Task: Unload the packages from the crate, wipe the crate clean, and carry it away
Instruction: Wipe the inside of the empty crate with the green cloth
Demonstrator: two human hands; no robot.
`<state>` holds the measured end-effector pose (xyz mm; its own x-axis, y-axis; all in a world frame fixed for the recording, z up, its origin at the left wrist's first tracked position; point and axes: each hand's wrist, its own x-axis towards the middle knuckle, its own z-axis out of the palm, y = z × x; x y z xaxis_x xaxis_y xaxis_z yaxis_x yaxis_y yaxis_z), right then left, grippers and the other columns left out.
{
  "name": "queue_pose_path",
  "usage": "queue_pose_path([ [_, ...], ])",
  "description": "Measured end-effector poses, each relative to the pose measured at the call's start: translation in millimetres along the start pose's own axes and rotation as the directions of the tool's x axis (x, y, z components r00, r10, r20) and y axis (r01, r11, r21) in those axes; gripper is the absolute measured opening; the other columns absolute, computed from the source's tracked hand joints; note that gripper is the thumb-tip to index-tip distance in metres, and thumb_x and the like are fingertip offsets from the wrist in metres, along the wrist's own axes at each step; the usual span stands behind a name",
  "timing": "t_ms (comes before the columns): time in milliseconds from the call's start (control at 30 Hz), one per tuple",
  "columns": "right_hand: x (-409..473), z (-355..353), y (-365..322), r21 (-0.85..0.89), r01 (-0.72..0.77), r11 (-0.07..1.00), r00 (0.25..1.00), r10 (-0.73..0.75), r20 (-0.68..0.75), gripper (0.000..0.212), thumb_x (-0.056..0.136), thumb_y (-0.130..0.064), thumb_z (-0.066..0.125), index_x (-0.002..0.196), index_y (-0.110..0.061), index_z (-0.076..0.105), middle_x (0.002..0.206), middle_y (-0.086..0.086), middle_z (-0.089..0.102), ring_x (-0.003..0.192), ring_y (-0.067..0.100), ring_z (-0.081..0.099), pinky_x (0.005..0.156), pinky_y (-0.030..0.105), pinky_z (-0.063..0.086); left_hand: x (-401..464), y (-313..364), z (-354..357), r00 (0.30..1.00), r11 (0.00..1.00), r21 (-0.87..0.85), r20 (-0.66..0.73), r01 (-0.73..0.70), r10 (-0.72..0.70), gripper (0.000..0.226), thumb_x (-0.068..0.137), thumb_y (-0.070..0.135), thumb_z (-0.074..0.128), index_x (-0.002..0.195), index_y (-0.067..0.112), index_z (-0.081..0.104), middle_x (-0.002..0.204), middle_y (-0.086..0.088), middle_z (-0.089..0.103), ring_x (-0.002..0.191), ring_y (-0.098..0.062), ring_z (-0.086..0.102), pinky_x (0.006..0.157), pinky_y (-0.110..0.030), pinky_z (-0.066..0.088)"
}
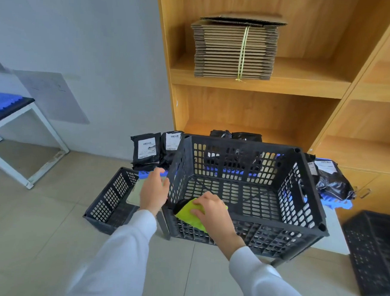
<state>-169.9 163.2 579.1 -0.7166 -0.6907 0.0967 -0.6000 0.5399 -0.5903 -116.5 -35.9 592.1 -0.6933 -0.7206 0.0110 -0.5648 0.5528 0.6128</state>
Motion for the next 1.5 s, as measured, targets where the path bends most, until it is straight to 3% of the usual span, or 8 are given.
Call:
queue_pose_path([
  [167,3,18,-3,0.09,-0.066,0.994,0.995,0.072,-0.069,0.022,0.085,-0.033,0.078,0.099,-0.017,0.072,0.101,-0.01,0.062,0.088,0.016,0.06,0.083,0.035,0.048,32,-15,15,0.939,0.988,-0.143,0.343,0.062,-0.009,0.055,0.11,0.042,0.028,0.161,0.022,0.023,0.147,-0.007,0.053,0.131,-0.029,0.054,0.107,-0.041,0.039],
  [267,4,26,-6,0.11,-0.062,0.992,0.993,0.073,-0.095,0.019,0.087,-0.03,0.076,0.099,-0.017,0.071,0.099,-0.01,0.067,0.082,0.016,0.063,0.08,0.035,0.048,35,-13,25,0.932,0.969,-0.236,0.363,0.077,0.014,0.052,0.111,0.038,0.021,0.162,0.026,0.02,0.132,-0.007,0.059,0.097,-0.028,0.06,0.096,-0.043,0.043],
  [400,14,44,-24,0.11,-0.026,0.994,0.993,0.038,-0.112,0.021,0.089,-0.029,0.075,0.106,-0.017,0.075,0.103,-0.005,0.074,0.092,0.017,0.067,0.086,0.033,0.049,34,-14,30,0.942,0.942,-0.318,0.335,0.111,0.002,0.052,0.111,0.041,0.02,0.162,0.028,0.021,0.161,0.003,0.037,0.142,-0.026,0.043,0.112,-0.041,0.033],
  [567,17,58,-24,0.007,0.057,0.998,0.989,-0.056,-0.134,0.023,0.087,-0.03,0.069,0.106,-0.02,0.076,0.097,-0.004,0.074,0.088,0.021,0.068,0.083,0.04,0.053,36,-20,33,0.95,0.966,-0.246,0.313,0.081,0.0,0.053,0.11,0.046,0.017,0.161,0.036,0.019,0.163,0.008,0.036,0.143,-0.026,0.043,0.113,-0.047,0.035],
  [767,9,47,1,-0.029,0.161,0.986,0.977,-0.164,-0.14,0.022,0.091,-0.031,0.064,0.106,-0.019,0.076,0.1,-0.007,0.073,0.092,0.017,0.067,0.082,0.035,0.049,37,-19,38,0.969,0.998,-0.018,0.244,0.053,-0.047,0.053,0.109,0.049,0.014,0.161,0.038,0.018,0.114,-0.005,0.072,0.097,-0.032,0.066,0.078,-0.038,0.043],
  [900,-3,32,25,-0.054,0.203,0.978,0.96,-0.21,-0.184,0.018,0.091,-0.027,0.07,0.106,-0.019,0.075,0.101,-0.009,0.074,0.09,0.014,0.066,0.079,0.031,0.048,32,-16,36,0.984,0.999,0.046,0.176,0.006,-0.014,0.05,0.11,0.045,0.017,0.16,0.047,0.01,0.059,-0.001,0.047,0.052,-0.02,0.045,0.051,-0.032,0.032],
  [1267,-50,-38,98,-0.128,0.169,0.977,0.944,-0.198,-0.262,0.017,0.085,-0.032,0.074,0.099,-0.024,0.076,0.098,-0.014,0.076,0.084,0.009,0.068,0.071,0.026,0.056,27,-13,38,0.998,0.987,0.16,0.056,-0.027,0.018,0.046,0.11,0.045,0.021,0.155,0.055,0.025,0.053,-0.002,0.037,0.045,-0.017,0.033,0.044,-0.029,0.019],
  [1500,-80,-77,152,-0.199,0.169,0.965,0.941,-0.218,-0.259,0.028,0.096,-0.05,0.057,0.103,-0.029,0.074,0.101,-0.02,0.073,0.089,0.005,0.069,0.08,0.027,0.053,35,-24,44,0.999,0.976,0.216,0.015,-0.039,0.036,0.047,0.111,0.037,0.029,0.155,0.053,0.026,0.055,-0.007,0.034,0.045,-0.022,0.033,0.047,-0.032,0.023],
])
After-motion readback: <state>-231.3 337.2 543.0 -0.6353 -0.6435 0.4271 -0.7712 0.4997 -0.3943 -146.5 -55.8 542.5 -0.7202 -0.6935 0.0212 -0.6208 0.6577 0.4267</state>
